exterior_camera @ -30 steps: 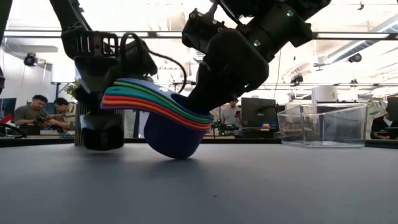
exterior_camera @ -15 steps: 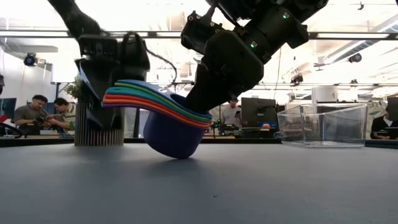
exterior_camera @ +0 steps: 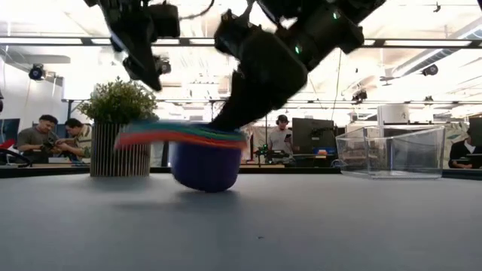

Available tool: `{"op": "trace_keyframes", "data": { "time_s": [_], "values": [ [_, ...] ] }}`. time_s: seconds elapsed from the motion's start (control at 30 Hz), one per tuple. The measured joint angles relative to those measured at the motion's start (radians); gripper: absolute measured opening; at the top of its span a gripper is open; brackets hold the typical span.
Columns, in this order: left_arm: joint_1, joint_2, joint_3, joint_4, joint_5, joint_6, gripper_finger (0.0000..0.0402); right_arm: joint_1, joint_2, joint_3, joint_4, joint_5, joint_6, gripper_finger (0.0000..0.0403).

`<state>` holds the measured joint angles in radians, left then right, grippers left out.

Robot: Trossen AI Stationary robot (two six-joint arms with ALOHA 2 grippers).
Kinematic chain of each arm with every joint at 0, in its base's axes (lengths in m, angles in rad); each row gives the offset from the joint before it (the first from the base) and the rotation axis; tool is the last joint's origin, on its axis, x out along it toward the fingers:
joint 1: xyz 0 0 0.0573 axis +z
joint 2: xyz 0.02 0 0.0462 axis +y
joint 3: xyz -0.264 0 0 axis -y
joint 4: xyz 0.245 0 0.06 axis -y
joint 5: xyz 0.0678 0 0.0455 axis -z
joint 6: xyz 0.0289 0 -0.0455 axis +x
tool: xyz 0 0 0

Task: Nest measuring cups in basket
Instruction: Adjust the stacked measuring cups

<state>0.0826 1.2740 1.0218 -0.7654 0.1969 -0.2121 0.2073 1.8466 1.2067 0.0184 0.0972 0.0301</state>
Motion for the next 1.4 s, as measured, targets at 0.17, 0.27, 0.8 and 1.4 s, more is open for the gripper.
{"op": "trace_keyframes", "data": {
  "time_s": [0.17,0.27,0.8,1.4],
  "values": [
    [-0.05,0.024,0.049,-0.021,-0.029,-0.009,0.0221,0.0,-0.041,0.025,-0.033,0.0,-0.014,0.0008],
    [-0.076,0.04,0.05,-0.023,-0.032,-0.022,0.0221,0.003,-0.091,0.024,-0.08,-0.001,-0.018,0.0008],
    [-0.241,0.267,0.048,0.003,-0.1,-0.122,0.0221,0.055,-0.585,-0.482,0.283,0.035,0.059,0.0008],
    [-0.177,0.306,0.047,0.005,-0.088,-0.129,0.0334,0.055,-0.718,-0.627,0.39,0.034,0.083,0.0009]
  ]
}}
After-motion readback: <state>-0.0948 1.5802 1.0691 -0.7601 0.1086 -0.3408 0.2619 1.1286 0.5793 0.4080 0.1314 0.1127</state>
